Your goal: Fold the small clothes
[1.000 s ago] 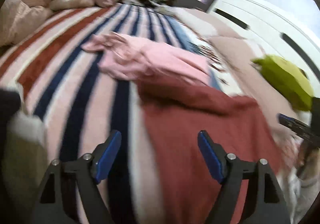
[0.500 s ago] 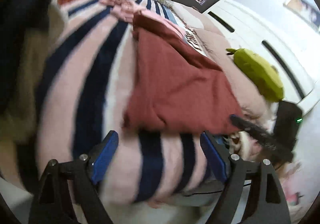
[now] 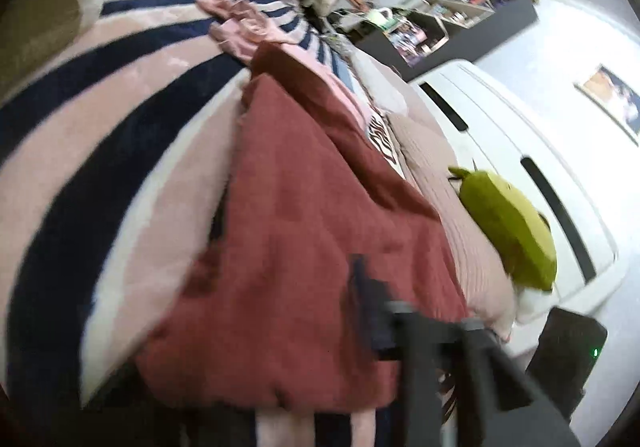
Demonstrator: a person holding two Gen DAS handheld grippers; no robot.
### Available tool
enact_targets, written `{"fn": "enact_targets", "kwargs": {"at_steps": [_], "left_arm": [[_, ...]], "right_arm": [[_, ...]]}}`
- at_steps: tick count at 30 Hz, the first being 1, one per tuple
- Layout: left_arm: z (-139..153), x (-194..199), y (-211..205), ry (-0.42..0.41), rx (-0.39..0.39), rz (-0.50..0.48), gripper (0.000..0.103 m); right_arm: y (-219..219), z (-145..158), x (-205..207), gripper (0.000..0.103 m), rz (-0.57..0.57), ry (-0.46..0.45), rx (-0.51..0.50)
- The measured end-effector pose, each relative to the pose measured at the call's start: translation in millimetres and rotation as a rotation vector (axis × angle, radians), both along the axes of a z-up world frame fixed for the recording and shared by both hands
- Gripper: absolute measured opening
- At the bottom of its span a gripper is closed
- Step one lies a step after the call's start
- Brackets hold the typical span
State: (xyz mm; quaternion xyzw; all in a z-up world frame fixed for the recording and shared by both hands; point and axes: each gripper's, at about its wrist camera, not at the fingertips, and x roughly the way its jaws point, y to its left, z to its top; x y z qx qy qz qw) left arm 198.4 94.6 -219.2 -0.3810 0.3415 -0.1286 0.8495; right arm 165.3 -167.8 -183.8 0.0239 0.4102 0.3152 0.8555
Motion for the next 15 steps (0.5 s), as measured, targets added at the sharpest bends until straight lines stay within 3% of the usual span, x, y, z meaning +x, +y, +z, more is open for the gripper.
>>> {"fn": "enact_targets", "kwargs": {"at_steps": [2, 8, 15], "left_arm": [[4.1, -3.8, 1.5, -0.032, 0.014, 0.02, 0.005], [43.7, -41.9, 12.4, -0.148, 0.185, 0.074, 0.004], [52.8, -59.6, 24.1, -0.129, 0.33, 0.044, 0.006]], "right_arm": [[4.3, 1.3, 5.0, 0.003, -0.009, -0.002, 0.001], [18.0, 3.5, 12.8, 0.003, 0.012, 0.008, 0.04], [59.9, -1.9, 6.5, 0.003, 0.125, 0.059, 0.098]]}}
